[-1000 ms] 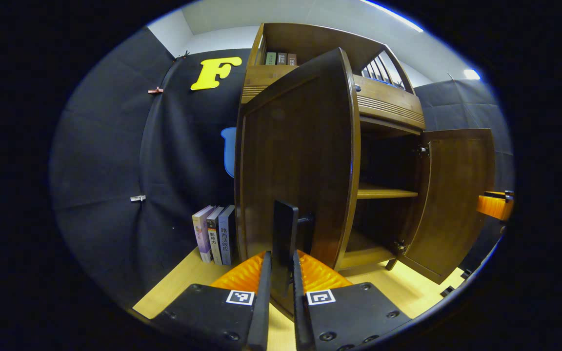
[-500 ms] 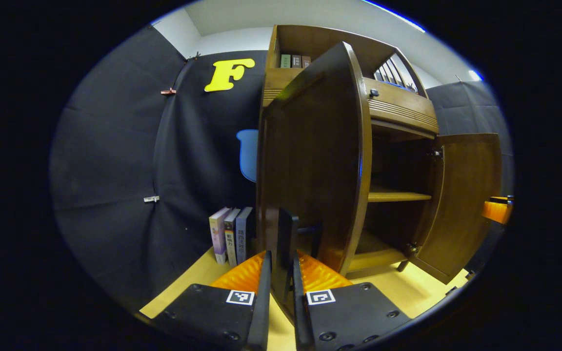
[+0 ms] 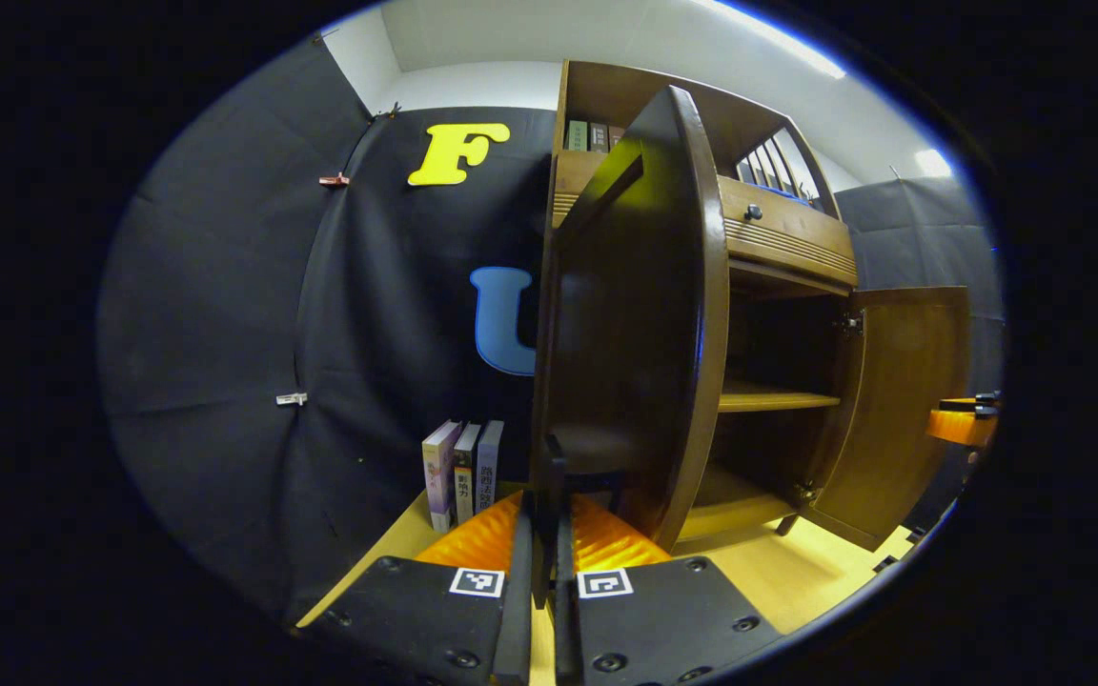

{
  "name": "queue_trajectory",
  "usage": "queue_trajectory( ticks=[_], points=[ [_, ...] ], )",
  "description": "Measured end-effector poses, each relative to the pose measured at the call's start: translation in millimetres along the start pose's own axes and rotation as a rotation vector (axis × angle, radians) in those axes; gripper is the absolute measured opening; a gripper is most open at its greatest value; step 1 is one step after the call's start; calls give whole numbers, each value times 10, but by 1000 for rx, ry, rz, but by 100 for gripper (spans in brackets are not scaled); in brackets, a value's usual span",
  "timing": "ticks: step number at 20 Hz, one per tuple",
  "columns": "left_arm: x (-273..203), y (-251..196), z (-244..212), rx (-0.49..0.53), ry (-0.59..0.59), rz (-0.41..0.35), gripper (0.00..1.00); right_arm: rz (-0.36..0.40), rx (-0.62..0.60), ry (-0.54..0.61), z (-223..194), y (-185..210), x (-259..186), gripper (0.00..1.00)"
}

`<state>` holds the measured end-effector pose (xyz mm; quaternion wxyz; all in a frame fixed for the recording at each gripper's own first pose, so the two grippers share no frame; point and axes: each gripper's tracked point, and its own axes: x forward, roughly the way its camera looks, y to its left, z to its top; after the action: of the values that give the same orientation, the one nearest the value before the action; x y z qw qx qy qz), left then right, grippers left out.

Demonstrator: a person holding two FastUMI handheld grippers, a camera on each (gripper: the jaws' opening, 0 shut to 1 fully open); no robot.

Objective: Open the right door of the double-door shoe cabinet with the right hand, and open the left door with the left hand.

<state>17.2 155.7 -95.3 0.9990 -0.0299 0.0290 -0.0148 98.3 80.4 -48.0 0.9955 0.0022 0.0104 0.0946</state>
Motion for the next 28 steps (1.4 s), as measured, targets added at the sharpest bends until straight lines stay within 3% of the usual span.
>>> queue_trajectory(
  ticks=[1,9,13,15,17,19,22,27,28],
  points=[
    [-15,71,-7,1,-2,9,14,0,1,-1,9,11,7,100],
    [-74,117,-26,-10,-4,-18,14,-45,61,-8,41,-49,96,99],
    [-205,97,2,-8,-16,-6,14,-69,14,-42,133,-82,118,95],
    [-287,67,31,-1,-27,-4,14,-61,11,-46,165,-79,127,99],
    [-371,72,60,1,-34,13,20,-63,16,-50,204,-89,124,99],
    [-468,89,102,13,-39,43,31,-69,14,-60,247,-112,128,99],
    [-659,72,198,20,-53,78,58,-71,7,-61,259,-133,135,99],
    [-846,-169,321,35,-72,61,94,-72,15,-69,317,-131,159,99],
    [-847,-262,336,31,-71,46,95,-70,18,-71,323,-113,159,99]
  ],
)
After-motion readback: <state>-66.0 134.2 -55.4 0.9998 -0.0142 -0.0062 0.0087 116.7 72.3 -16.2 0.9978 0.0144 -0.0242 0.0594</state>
